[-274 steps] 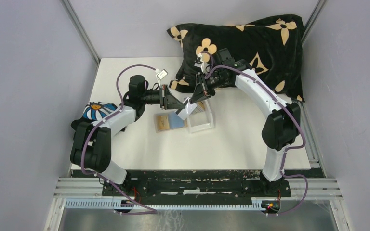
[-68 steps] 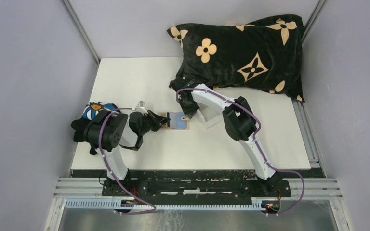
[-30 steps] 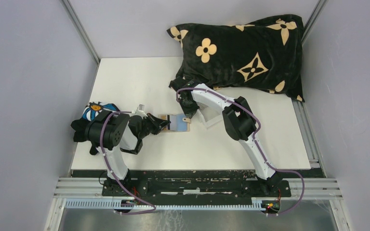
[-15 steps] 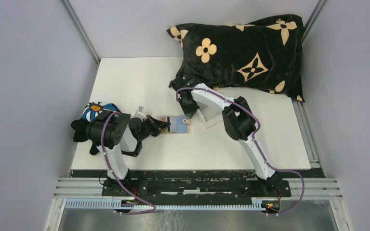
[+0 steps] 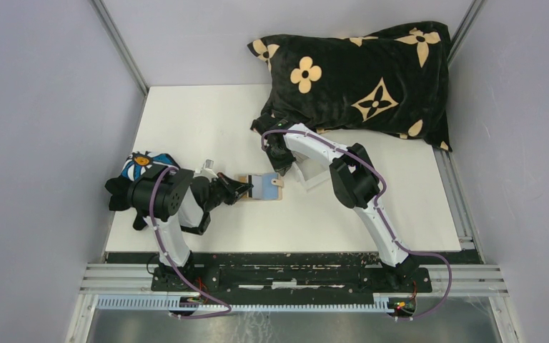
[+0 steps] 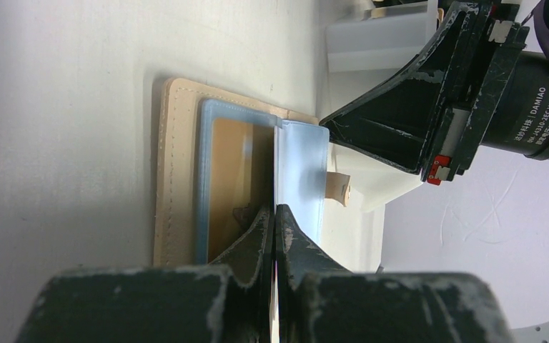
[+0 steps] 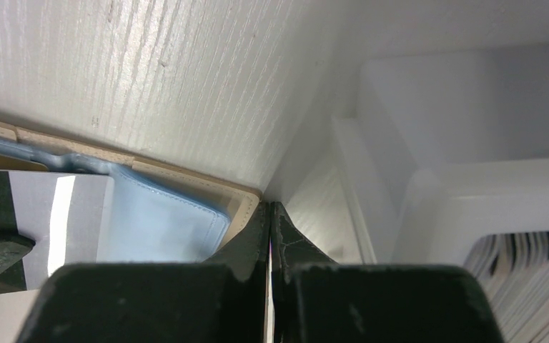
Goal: Put the credit cards into the card holder
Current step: Insert the credit card into the card holder.
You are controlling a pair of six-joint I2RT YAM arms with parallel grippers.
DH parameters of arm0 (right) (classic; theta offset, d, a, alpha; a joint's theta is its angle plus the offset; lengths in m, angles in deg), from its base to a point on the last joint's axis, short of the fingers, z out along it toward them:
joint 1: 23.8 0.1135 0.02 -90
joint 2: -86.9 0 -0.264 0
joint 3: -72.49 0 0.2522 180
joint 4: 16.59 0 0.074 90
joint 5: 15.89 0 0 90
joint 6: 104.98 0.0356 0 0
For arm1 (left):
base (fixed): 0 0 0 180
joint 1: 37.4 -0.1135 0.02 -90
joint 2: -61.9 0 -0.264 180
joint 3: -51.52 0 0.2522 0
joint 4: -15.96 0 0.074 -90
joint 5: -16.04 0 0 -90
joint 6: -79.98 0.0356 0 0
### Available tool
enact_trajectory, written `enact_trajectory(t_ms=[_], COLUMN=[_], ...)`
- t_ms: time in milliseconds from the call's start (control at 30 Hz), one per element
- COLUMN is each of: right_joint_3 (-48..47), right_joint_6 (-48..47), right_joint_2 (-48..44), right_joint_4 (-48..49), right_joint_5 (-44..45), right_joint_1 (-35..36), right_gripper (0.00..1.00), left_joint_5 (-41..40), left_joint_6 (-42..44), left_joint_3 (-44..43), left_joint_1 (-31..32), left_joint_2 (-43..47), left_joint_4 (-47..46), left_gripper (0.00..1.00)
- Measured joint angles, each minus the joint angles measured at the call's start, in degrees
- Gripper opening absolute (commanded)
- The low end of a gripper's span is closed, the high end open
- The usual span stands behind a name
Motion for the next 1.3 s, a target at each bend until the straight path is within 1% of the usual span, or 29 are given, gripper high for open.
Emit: enact_trajectory(t_ms=[167,500,1100,1300], right_joint_3=[0.0,0.0,0.0,0.0], right_joint_6=[0.0,0.0,0.2,0.46], right_joint_2=[0.0,0.02,0.02,0.02], right_joint_4=[0.0,0.0,0.02,0.04], right_joint_5=[-0.07,-0.33,-0.5,-0.5], right_joint_1=[0.0,0.0,0.04,0.13], right_gripper=[0.01,0.01,0.01,0.01], left_joint_5=[0.07,0.46,4.02,4.35], left_joint_6=[-1.49,-5.03,-5.01,-4.87], left_joint_3=[0.74,2.03,2.25,2.89], left_joint_1=[0.0,-0.07,-0.15,-0.15], left_joint_2=[-0.42,-5.68,-5.7,-5.4], left_joint_4=[-1.86,-10.27,-11.23,-9.94], left_gripper=[0.03,0.03,0.03,0.03])
